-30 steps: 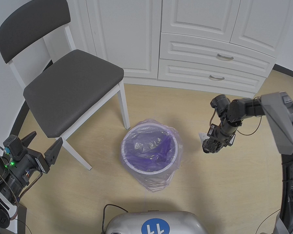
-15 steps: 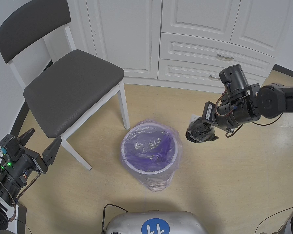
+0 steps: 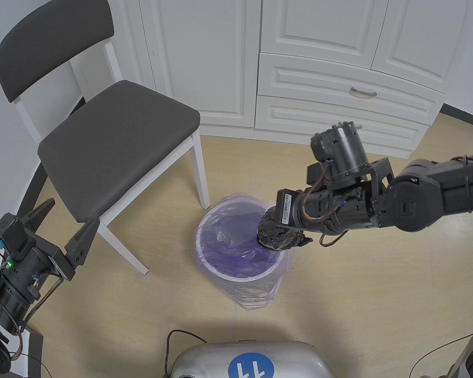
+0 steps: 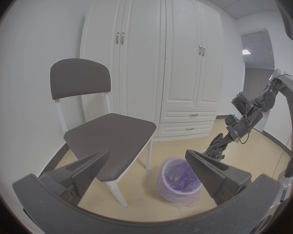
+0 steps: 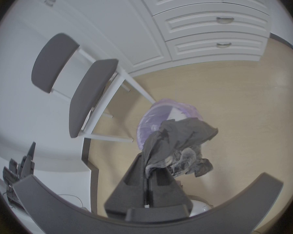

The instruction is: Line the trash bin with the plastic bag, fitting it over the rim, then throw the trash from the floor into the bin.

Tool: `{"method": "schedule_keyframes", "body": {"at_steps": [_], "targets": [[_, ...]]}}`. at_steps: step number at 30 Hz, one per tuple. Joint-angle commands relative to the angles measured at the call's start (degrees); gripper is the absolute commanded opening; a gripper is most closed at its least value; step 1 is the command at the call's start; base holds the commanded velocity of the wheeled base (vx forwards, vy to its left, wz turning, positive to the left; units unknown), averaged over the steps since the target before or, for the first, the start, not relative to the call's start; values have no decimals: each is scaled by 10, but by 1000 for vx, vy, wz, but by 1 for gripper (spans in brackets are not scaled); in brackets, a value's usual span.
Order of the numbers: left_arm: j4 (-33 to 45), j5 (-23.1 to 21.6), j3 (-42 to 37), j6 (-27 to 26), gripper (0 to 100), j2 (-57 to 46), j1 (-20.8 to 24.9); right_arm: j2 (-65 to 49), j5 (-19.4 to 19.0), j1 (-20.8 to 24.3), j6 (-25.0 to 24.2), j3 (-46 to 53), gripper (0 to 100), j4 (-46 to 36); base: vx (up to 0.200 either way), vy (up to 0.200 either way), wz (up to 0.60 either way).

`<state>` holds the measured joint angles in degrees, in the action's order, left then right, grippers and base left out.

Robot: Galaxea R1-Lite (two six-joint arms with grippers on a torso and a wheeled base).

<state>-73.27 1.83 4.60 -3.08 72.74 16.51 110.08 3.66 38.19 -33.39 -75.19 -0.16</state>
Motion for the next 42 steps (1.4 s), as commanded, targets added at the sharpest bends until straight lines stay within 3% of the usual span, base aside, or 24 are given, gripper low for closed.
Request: {"method": "schedule_keyframes", "body": {"at_steps": [1, 8, 11, 20, 33, 42], "targets": [[0, 0, 16, -21, 100, -12, -2, 106, 2, 41, 45, -191, 0, -155, 0, 0, 0], [0, -2, 26, -23, 100, -8, 0, 206, 6, 57, 42, -385, 0, -319, 0, 0, 0], [0, -3, 29, -23, 100, -8, -1, 243, 14, 57, 42, -394, 0, -352, 0, 0, 0], [0, -4, 33, -23, 100, -11, -1, 288, 21, 42, 41, -394, 0, -338, 0, 0, 0], [0, -4, 33, -23, 100, -9, -2, 340, 21, 30, 14, -394, 0, -233, 0, 0, 0], [0, -4, 32, -23, 100, -8, -2, 348, 22, 21, 13, -394, 0, -233, 0, 0, 0]]}}
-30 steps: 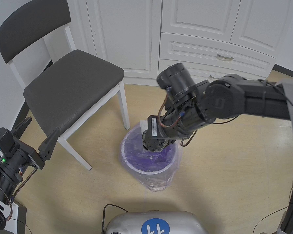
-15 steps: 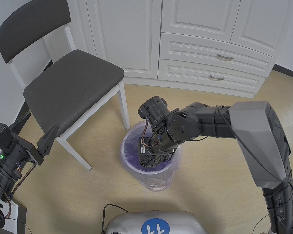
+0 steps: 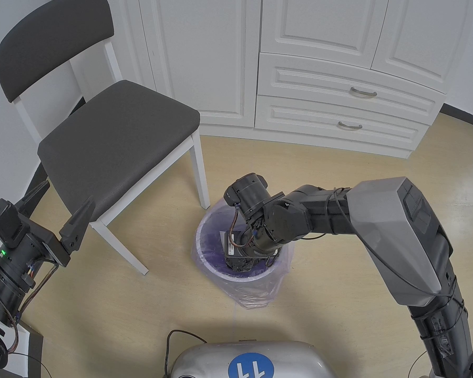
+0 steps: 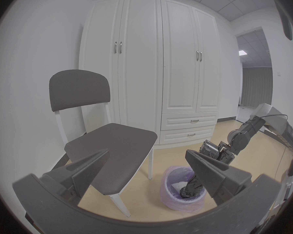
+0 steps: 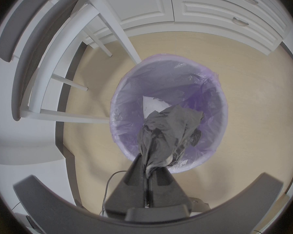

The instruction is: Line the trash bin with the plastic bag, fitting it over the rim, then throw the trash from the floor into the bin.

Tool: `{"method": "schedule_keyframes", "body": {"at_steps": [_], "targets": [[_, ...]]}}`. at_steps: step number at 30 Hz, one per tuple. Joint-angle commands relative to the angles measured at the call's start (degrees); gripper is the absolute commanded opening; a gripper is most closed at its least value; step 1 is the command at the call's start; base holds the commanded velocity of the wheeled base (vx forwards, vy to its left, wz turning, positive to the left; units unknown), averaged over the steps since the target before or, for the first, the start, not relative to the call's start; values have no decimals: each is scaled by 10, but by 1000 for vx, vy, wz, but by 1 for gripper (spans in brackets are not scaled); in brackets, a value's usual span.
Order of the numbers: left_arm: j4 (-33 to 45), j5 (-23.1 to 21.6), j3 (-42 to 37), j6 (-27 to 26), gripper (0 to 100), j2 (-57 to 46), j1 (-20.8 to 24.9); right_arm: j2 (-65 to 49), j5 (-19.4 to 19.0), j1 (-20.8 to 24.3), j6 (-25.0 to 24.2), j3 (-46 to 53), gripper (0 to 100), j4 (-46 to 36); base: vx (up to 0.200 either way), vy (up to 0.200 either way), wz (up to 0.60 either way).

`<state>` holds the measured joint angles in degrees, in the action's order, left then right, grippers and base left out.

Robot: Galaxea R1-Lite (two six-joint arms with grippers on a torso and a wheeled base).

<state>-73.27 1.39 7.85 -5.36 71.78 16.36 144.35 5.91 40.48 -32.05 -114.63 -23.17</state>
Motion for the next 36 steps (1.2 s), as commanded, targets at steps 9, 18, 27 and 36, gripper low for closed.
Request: {"method": "schedule_keyframes", "body": {"at_steps": [9, 18, 27, 36], "targets": [[0, 0, 0, 0, 100, 1, 0, -37, 2, -3, 22, 0, 0, -93, 0, 0, 0], [0, 0, -1, 0, 100, 0, 0, 6, 2, -3, 45, 0, 0, -119, 0, 0, 0], [0, 1, 0, 0, 100, 5, 0, 23, 16, -5, 20, 0, 0, -19, 0, 0, 0], [0, 1, -1, 0, 100, 6, 0, 46, 52, -12, -21, 0, 0, 92, 0, 0, 0]]}}
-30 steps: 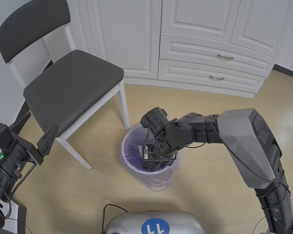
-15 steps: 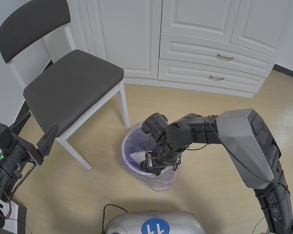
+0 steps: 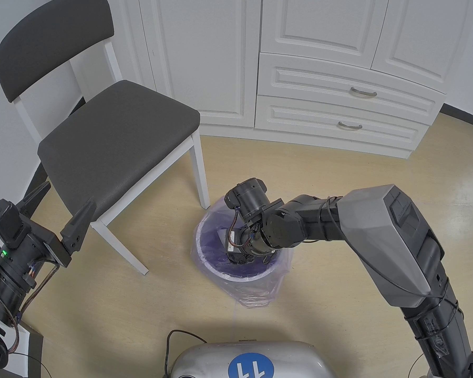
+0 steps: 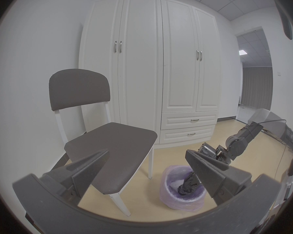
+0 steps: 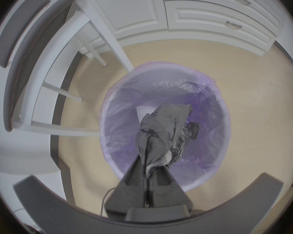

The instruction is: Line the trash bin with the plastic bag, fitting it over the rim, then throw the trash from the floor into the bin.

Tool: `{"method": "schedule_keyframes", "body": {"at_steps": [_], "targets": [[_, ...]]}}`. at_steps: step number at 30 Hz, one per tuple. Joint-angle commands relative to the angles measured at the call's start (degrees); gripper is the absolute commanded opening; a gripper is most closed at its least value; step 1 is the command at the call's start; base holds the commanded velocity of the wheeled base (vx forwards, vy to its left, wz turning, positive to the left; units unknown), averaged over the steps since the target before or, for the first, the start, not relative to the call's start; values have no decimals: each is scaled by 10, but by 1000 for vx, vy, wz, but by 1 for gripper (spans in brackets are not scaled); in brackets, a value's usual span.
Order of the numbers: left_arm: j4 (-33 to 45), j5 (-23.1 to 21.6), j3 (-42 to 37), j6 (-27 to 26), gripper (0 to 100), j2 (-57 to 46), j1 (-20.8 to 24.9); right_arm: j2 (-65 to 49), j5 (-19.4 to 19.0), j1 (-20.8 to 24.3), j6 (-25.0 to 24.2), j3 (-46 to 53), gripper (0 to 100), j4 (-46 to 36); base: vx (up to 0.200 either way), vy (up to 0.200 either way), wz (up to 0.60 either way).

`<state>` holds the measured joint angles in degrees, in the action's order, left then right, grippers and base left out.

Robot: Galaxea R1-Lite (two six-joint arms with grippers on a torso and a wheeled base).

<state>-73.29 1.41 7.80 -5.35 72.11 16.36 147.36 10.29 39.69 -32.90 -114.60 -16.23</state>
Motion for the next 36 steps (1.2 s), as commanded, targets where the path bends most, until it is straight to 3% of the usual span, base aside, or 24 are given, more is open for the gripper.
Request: {"method": "schedule_keyframes", "body": {"at_steps": [1, 6, 12, 16, 32, 36], "targets": [[0, 1, -1, 0, 100, 3, 0, 16, 9, -4, -16, 0, 0, 28, 0, 0, 0], [0, 0, -1, 0, 100, 3, 0, 9, 11, -8, -28, 0, 0, 30, 0, 0, 0], [0, 0, -2, 0, 100, 2, 0, -10, 4, -10, 0, 0, 0, -85, 0, 0, 0], [0, 0, -2, 0, 100, 4, 1, -5, 4, -12, 6, 0, 0, -96, 0, 0, 0], [0, 0, -3, 0, 100, 10, 1, 47, 10, -15, -6, 0, 0, 42, 0, 0, 0], [0, 0, -3, 0, 100, 9, 1, 43, 12, -22, -32, 0, 0, 85, 0, 0, 0]]}}
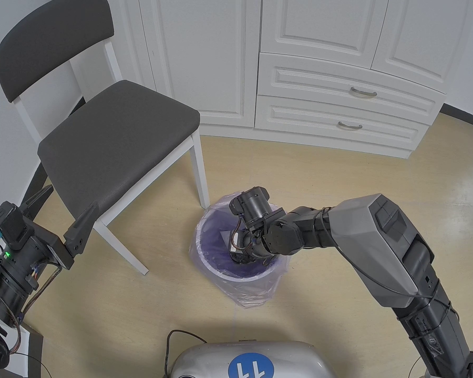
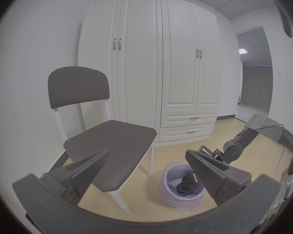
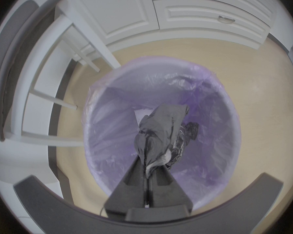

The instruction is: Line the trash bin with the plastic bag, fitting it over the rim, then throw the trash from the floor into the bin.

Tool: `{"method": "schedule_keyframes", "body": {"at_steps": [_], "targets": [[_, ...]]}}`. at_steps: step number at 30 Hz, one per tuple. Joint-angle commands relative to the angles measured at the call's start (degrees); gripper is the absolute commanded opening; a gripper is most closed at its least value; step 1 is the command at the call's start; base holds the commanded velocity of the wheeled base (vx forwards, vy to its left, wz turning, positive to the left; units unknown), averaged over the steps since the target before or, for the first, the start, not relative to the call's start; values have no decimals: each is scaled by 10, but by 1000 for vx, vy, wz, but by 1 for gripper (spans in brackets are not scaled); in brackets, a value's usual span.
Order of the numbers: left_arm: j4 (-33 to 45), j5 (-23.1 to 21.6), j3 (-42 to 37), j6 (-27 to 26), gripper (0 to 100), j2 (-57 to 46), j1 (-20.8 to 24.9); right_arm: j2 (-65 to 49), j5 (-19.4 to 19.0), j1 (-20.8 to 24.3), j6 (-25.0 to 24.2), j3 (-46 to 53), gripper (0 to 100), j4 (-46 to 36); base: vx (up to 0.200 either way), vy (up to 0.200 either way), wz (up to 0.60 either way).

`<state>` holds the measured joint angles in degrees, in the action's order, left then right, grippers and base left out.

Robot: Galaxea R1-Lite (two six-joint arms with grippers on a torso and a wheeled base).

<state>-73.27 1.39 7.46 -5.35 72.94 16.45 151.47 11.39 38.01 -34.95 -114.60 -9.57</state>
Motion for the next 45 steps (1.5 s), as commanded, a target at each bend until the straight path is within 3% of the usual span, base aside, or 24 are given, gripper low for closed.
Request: {"method": "schedule_keyframes", "body": {"at_steps": [1, 6, 13, 25, 26, 45], "targets": [[0, 0, 1, 0, 100, 1, 0, 2, 1, -6, -13, 0, 0, 23, 0, 0, 0], [0, 0, 0, 0, 100, 0, 0, -1, 11, -10, -17, 0, 0, 29, 0, 0, 0], [0, 0, 0, 0, 100, 0, 0, -6, 12, -7, -2, 0, 0, -26, 0, 0, 0], [0, 0, -1, 0, 100, 0, 0, 7, 12, -5, -1, 0, 0, -19, 0, 0, 0], [0, 0, -1, 0, 100, 0, 0, 6, 12, -5, -2, 0, 100, -20, 0, 0, 0], [0, 0, -1, 0, 100, -3, 0, -35, 14, -6, 1, 0, 100, -50, 0, 0, 0]]}}
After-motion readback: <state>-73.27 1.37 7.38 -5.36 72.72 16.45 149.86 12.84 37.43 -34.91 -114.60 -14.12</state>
